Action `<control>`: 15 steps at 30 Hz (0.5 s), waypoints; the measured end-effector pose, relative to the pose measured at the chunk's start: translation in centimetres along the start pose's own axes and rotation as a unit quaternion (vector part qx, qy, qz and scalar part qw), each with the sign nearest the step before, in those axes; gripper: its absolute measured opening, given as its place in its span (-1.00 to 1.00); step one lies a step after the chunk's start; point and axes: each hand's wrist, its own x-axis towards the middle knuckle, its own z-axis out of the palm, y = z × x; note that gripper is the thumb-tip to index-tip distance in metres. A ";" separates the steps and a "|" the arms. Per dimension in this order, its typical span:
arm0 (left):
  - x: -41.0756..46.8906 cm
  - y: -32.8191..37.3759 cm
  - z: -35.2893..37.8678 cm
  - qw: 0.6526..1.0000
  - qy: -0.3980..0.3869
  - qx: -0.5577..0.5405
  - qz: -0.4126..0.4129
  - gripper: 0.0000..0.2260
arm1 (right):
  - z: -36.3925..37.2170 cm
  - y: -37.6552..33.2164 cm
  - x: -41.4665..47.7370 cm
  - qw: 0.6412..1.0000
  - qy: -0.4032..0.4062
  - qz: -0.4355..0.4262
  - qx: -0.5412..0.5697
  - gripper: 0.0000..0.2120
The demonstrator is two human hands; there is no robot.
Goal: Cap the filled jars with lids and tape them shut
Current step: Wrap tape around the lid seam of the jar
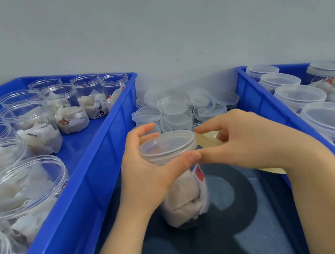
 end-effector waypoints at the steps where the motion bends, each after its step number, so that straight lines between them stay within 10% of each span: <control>1: 0.0 0.0 -0.2 1.000 -0.008 0.000 0.000 -0.22 | -0.3 0.2 -0.1 1.000 -0.010 0.002 0.021 -0.22; 15: 0.1 0.5 -1.7 0.992 -0.108 -0.063 0.013 -0.20 | -0.5 1.7 0.4 0.994 -0.049 -0.029 0.089 -0.19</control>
